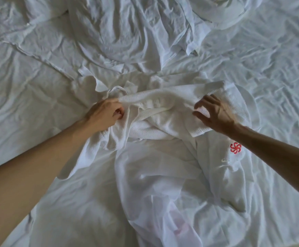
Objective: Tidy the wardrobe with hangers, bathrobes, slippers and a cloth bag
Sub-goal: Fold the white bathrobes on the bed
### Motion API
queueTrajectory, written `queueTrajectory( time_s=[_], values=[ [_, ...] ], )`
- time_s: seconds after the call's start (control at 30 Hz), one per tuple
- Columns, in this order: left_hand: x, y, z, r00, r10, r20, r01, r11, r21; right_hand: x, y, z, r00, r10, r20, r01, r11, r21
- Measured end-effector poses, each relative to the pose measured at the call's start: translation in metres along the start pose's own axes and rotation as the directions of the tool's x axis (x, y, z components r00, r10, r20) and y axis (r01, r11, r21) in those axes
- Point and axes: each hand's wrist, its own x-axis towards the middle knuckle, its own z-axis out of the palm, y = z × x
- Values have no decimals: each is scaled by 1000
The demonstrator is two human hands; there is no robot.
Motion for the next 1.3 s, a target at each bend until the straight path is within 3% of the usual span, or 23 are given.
queueTrajectory(
  time_s=[0.07,0.23,0.37,0.5,0.63,0.77,0.97,1.07,1.2,1.3],
  values=[
    [0,0,-2,1000,7,-23,-7,1000,1,16,7,-5,999,27,41,-24,996,-85],
    [-3,-4,-7,992,-16,125,3,994,109,41,44,-6,948,68,310,0,977,-213],
    [-3,-6,-2,983,-137,125,123,986,113,47,55,7,914,135,381,-36,966,-257],
    [-5,-9,3,963,-256,80,262,963,-69,44,57,9,976,51,211,-21,990,-141],
    [-13,-12,-8,948,-315,50,314,899,-305,36,49,-13,1000,2,3,-1,998,-70],
    [-18,-17,-44,940,-339,43,322,836,-445,37,39,-48,980,129,-152,-128,992,14],
    [-12,-8,-65,955,-287,70,293,893,-340,39,25,-76,989,-33,-145,28,999,-41],
    [-10,4,-51,966,-231,111,254,928,-273,37,23,-67,1000,-6,-22,6,1000,-24],
    [-7,19,-31,992,-108,62,110,994,-29,35,24,-51,987,6,163,9,996,-93],
    [-2,32,-26,999,-52,13,50,995,81,36,27,-45,976,48,212,-22,992,-122]
  ],
)
